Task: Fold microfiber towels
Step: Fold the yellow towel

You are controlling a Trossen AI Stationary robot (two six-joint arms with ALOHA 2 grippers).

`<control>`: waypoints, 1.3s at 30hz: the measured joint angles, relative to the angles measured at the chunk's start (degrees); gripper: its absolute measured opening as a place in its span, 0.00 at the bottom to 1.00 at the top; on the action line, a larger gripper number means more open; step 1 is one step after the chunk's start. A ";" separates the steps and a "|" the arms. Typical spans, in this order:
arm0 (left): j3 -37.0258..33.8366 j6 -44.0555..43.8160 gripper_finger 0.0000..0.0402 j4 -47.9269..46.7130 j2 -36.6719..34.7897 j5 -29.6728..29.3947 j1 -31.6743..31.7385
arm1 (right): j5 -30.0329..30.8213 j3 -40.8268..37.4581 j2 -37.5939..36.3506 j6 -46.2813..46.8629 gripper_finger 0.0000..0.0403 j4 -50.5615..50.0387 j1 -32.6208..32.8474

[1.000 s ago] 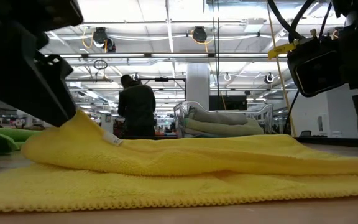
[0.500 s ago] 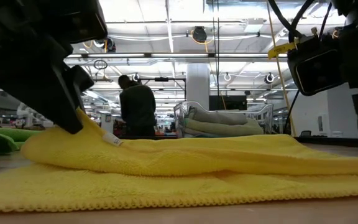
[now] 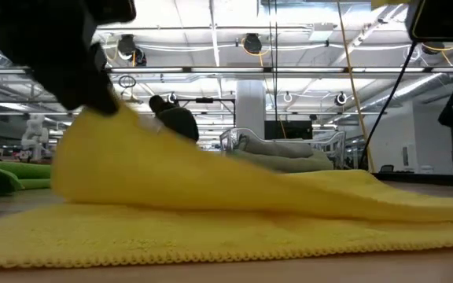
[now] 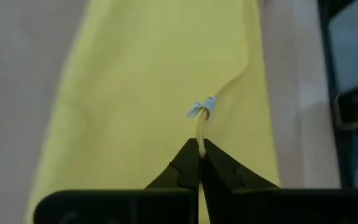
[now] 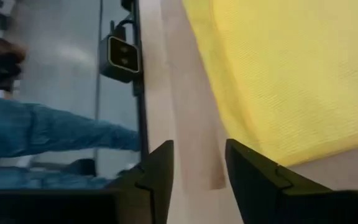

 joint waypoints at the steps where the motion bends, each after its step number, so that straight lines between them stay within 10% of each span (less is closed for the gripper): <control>1: 0.00 -0.18 0.02 -0.02 -1.04 -1.03 0.06 | 1.82 0.00 0.04 -0.71 0.36 0.01 0.66; 16: 0.02 -6.04 0.03 -0.03 -4.12 -4.76 3.80 | 11.88 4.89 2.55 -19.58 0.57 3.91 -8.27; 39: 0.02 -10.37 0.01 1.02 -4.12 -10.76 8.10 | 2.70 8.74 16.29 -18.61 0.28 3.94 -10.88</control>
